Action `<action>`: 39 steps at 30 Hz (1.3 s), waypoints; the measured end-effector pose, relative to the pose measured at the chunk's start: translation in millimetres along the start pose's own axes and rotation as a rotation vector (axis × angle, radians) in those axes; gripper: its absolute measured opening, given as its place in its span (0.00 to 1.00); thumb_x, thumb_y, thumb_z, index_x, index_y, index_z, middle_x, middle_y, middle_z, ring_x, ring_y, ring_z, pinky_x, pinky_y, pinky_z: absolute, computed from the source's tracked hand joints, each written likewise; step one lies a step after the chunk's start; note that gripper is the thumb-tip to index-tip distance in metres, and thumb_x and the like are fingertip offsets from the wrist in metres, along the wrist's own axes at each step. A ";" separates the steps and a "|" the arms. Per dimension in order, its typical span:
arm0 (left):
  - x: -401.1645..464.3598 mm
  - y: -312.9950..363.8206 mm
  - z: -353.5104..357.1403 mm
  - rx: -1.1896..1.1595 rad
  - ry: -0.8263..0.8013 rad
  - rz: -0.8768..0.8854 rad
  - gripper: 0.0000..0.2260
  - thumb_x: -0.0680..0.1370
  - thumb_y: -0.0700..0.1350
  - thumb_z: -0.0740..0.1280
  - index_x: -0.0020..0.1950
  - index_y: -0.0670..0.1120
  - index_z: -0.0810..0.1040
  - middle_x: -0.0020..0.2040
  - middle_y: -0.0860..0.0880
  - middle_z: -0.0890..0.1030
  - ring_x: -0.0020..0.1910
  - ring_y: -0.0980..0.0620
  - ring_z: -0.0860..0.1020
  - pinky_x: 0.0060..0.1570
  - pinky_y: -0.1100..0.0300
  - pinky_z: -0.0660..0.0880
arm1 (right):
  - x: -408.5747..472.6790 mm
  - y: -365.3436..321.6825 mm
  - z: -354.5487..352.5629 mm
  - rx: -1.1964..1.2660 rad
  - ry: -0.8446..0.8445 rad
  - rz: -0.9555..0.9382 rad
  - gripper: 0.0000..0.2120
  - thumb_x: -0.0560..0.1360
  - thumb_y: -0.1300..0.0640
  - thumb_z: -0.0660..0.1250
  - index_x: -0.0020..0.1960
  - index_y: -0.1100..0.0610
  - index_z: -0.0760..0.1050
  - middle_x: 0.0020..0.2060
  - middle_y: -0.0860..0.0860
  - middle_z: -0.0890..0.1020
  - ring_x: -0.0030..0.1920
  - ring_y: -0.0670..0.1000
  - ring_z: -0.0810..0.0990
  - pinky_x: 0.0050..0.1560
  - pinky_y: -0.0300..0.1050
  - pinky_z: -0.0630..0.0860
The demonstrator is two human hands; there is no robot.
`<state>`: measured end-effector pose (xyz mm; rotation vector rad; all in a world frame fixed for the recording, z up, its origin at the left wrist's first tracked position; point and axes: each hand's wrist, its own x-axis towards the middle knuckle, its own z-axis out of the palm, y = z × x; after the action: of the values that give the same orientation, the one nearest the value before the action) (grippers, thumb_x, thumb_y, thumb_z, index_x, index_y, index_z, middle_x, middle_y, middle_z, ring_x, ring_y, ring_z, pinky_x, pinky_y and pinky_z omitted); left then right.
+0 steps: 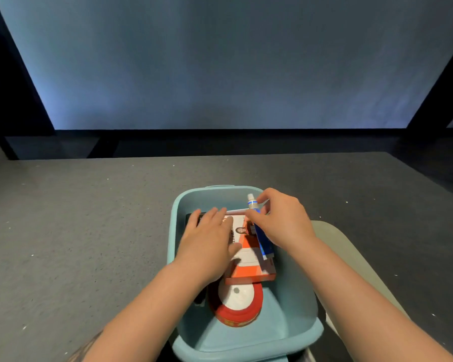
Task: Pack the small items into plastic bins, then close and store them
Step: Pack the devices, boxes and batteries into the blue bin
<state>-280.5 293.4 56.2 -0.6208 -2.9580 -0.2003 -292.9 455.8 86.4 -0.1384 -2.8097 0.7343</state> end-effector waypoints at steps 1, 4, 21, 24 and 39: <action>-7.6 -7.9 -1.7 -0.023 0.051 -0.026 0.25 0.79 0.58 0.57 0.73 0.51 0.61 0.77 0.51 0.57 0.76 0.51 0.51 0.72 0.50 0.39 | 2.4 -3.4 5.4 -0.062 -0.043 -0.009 0.13 0.73 0.45 0.68 0.54 0.49 0.75 0.45 0.48 0.82 0.44 0.50 0.78 0.36 0.43 0.70; -32.1 -32.0 -3.4 -0.099 0.077 -0.147 0.24 0.79 0.57 0.57 0.74 0.53 0.60 0.78 0.53 0.54 0.77 0.54 0.46 0.72 0.52 0.36 | 10.6 -13.2 22.8 -0.188 -0.125 -0.076 0.14 0.75 0.45 0.67 0.57 0.49 0.74 0.48 0.49 0.82 0.45 0.51 0.77 0.33 0.41 0.66; -112.8 -110.4 -27.7 -0.573 0.285 -0.529 0.22 0.77 0.55 0.64 0.72 0.56 0.67 0.74 0.57 0.63 0.73 0.56 0.59 0.72 0.57 0.56 | -2.4 -94.4 49.8 0.113 -0.060 -0.316 0.13 0.74 0.53 0.68 0.58 0.47 0.76 0.48 0.43 0.80 0.44 0.46 0.78 0.44 0.45 0.73; -139.4 -148.6 -39.9 -0.544 0.366 -0.658 0.18 0.78 0.53 0.64 0.68 0.52 0.72 0.70 0.55 0.70 0.70 0.54 0.64 0.69 0.59 0.60 | -29.0 -158.4 64.4 0.271 -0.096 -0.479 0.14 0.72 0.56 0.68 0.56 0.44 0.76 0.45 0.40 0.79 0.42 0.40 0.78 0.42 0.44 0.72; -287.9 -312.5 -26.9 -0.515 0.338 -1.067 0.21 0.76 0.52 0.66 0.68 0.52 0.70 0.67 0.53 0.71 0.66 0.53 0.69 0.64 0.57 0.65 | -81.4 -326.6 229.7 0.140 -0.562 -0.575 0.16 0.73 0.56 0.66 0.60 0.46 0.75 0.52 0.43 0.79 0.44 0.45 0.77 0.44 0.40 0.71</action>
<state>-143.4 -107.1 10.3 0.9301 -2.5551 -1.0235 -281.6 51.6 36.4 0.9995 -3.0142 0.9146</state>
